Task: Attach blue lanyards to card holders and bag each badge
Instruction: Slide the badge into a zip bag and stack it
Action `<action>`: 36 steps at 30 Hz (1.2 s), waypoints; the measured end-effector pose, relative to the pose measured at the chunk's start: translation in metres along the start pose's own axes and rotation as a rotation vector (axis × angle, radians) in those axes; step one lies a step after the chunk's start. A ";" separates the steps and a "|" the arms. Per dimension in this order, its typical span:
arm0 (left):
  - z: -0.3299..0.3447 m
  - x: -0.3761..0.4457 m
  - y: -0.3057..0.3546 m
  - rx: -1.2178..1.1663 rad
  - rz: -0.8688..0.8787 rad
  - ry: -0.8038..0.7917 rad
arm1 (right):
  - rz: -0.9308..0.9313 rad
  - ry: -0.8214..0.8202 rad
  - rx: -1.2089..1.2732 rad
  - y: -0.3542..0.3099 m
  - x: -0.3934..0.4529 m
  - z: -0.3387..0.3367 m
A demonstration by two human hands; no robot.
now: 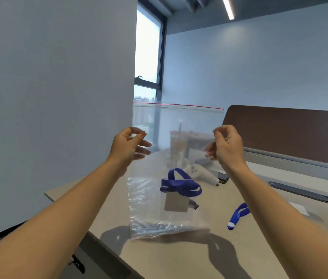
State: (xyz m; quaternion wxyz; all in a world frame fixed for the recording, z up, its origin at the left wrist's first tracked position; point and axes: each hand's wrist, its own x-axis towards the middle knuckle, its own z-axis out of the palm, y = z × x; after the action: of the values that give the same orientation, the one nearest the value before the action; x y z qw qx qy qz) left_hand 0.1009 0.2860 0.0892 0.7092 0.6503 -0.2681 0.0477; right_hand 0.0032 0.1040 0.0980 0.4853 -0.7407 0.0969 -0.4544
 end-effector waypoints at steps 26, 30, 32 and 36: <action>0.200 -0.103 0.069 -0.331 0.075 -0.716 | -0.054 0.450 -0.242 -0.052 -0.118 -0.257; 0.242 -0.126 0.078 -0.227 0.141 -0.923 | -0.001 0.386 -0.417 -0.064 -0.147 -0.303; 0.265 -0.139 0.081 -0.236 0.126 -1.011 | 0.035 0.389 -0.462 -0.067 -0.160 -0.325; 0.307 -0.162 0.085 -0.307 0.075 -1.120 | 0.095 0.463 -0.542 -0.071 -0.181 -0.363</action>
State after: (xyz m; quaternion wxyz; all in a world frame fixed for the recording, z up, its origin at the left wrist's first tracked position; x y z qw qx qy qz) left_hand -0.1704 0.0532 0.0965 0.5433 0.4562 -0.6290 -0.3180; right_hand -0.3997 0.0172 0.0925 0.2570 -0.7146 0.3556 -0.5448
